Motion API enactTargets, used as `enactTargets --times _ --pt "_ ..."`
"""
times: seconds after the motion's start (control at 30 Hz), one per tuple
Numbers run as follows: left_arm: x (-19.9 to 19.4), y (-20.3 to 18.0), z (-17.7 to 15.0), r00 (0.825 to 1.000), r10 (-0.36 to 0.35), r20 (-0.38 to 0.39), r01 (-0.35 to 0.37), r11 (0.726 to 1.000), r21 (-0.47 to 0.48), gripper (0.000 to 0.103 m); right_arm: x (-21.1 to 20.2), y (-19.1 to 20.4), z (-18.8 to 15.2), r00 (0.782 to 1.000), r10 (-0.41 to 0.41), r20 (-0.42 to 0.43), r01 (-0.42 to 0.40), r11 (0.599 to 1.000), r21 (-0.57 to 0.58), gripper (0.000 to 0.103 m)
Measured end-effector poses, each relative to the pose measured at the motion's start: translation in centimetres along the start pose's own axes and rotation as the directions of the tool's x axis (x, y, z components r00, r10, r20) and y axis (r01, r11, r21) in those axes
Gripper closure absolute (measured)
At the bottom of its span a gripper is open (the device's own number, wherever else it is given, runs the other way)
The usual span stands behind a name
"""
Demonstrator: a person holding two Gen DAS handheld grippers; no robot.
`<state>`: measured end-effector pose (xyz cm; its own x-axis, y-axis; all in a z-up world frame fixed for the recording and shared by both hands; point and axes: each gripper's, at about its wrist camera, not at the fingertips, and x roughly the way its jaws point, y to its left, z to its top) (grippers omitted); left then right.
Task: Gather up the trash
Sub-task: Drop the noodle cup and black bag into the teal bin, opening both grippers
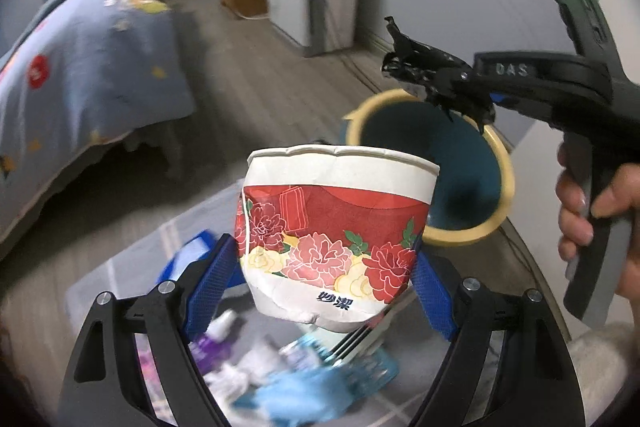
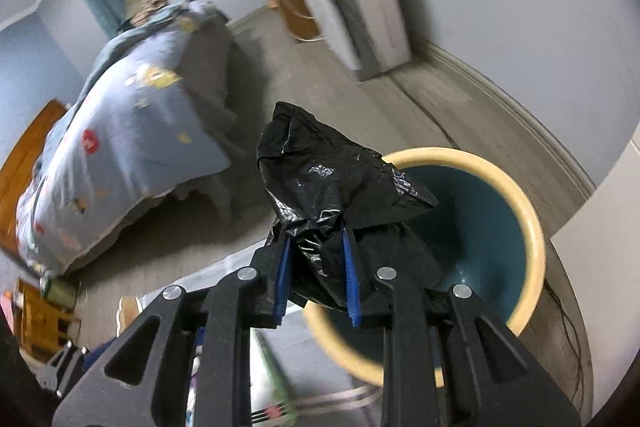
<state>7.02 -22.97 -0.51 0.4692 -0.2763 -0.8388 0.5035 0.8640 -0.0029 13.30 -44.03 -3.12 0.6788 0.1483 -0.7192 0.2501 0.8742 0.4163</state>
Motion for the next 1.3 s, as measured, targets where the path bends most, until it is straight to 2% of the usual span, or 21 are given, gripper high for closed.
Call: enactTargets --times 0.13,0.3,0.53,0.6,0.67,0.73,0.83,0.97,1.03,1.17,1.3 --pt "2.6 -2.2 0.9 0.999 -0.029 -0.033 0.03 0.999 0.042 0.02 1.2 -3.7 0.3 1.0 0.013 -0.024 -0.01 0.993 0.118 0.081" --pt "6.0 -5.0 1.8 0.995 -0.068 -0.066 0.074 0.993 0.093 0.02 2.1 -5.8 0.0 0.998 0.009 -0.058 0.002 0.983 0.185 0.081" --pt "9.4 -7.8 3.3 0.995 -0.067 -0.079 0.08 0.979 0.188 0.019 1.5 -9.0 -0.6 0.999 0.014 -0.051 0.002 0.957 0.291 0.077" --pt "10.2 -8.1 3.8 0.996 -0.058 -0.068 0.071 0.975 0.209 0.016 1.4 -9.7 -0.8 0.999 0.023 -0.046 -0.007 0.946 0.325 0.072" --pt "10.2 -8.2 4.0 0.996 -0.065 -0.057 0.075 0.977 0.198 0.011 1.3 -9.8 -0.9 0.999 0.021 -0.044 -0.005 0.944 0.331 0.061" --pt "10.0 -8.0 4.0 0.996 -0.08 -0.048 0.087 0.981 0.173 0.011 1.2 -9.8 -0.9 0.999 0.008 -0.041 0.005 0.946 0.324 0.051" --pt "9.8 -7.6 3.8 0.996 -0.076 -0.054 0.083 0.985 0.154 0.01 1.3 -10.1 -0.9 0.999 -0.003 -0.046 0.019 0.943 0.333 0.048" --pt "8.7 -6.5 3.3 0.997 -0.067 -0.048 0.073 0.987 0.141 0.009 1.2 -10.1 -0.9 0.999 -0.008 -0.048 0.023 0.939 0.344 0.037" --pt "7.6 -5.4 2.9 0.998 -0.057 -0.036 0.061 0.991 0.118 0.008 1.0 -9.8 -0.8 0.999 -0.014 -0.046 0.028 0.945 0.327 0.032" --pt "5.3 -3.2 1.8 0.999 -0.032 -0.028 0.033 0.997 0.063 0.007 0.6 -8.8 -0.8 0.999 -0.037 -0.036 0.045 0.96 0.276 0.016" --pt "2.1 -0.4 0.5 1.0 0.013 -0.003 -0.013 0.999 0.031 0.006 0.2 -6.6 -0.7 0.996 -0.088 -0.025 0.091 0.98 0.176 0.008"
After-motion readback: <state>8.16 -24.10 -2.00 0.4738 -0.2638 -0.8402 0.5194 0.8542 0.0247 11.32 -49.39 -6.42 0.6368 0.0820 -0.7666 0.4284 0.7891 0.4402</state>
